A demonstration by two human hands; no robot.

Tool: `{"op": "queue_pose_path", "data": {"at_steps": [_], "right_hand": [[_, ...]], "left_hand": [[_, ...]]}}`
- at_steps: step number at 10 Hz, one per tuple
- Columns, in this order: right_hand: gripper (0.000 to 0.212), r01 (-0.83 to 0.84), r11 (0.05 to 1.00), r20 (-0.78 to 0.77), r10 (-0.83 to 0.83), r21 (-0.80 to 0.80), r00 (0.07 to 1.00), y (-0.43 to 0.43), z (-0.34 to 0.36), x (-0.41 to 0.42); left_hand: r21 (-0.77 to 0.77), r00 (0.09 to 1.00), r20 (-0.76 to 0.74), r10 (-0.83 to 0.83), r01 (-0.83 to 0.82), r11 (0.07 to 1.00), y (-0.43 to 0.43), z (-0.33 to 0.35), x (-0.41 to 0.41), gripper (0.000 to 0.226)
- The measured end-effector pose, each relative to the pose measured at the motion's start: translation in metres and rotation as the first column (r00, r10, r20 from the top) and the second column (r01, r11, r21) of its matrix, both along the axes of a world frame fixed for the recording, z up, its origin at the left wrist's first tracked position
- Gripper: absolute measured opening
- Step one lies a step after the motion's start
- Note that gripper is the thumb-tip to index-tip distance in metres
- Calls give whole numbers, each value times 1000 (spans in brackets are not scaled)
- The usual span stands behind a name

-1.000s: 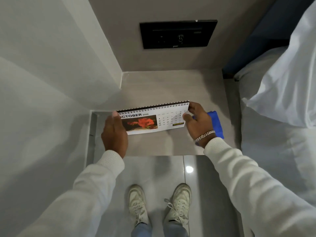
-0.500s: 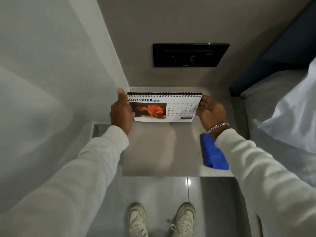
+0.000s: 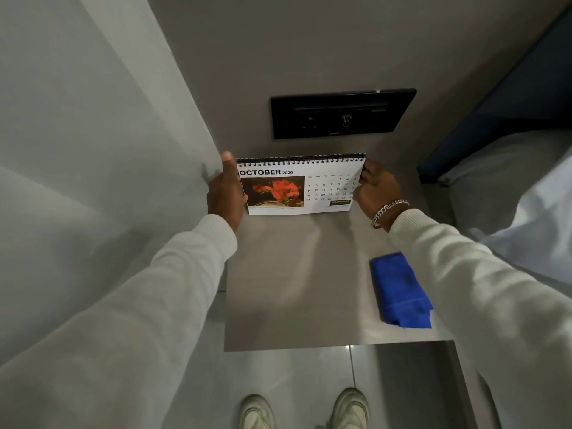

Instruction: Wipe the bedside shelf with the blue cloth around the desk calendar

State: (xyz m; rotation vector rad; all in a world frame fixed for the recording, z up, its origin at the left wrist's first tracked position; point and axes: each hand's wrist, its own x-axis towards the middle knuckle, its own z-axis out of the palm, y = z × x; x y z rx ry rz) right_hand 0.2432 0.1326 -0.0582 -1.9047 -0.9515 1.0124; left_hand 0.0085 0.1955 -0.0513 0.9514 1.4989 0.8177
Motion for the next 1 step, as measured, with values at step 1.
{"op": "queue_pose_path", "data": {"at_steps": [1], "right_hand": [[65,73,997,-35,-74,-25,997,-13,12,-2]], "left_hand": [[40,991,-135,-18,24,999,-4,12,1,47]]}}
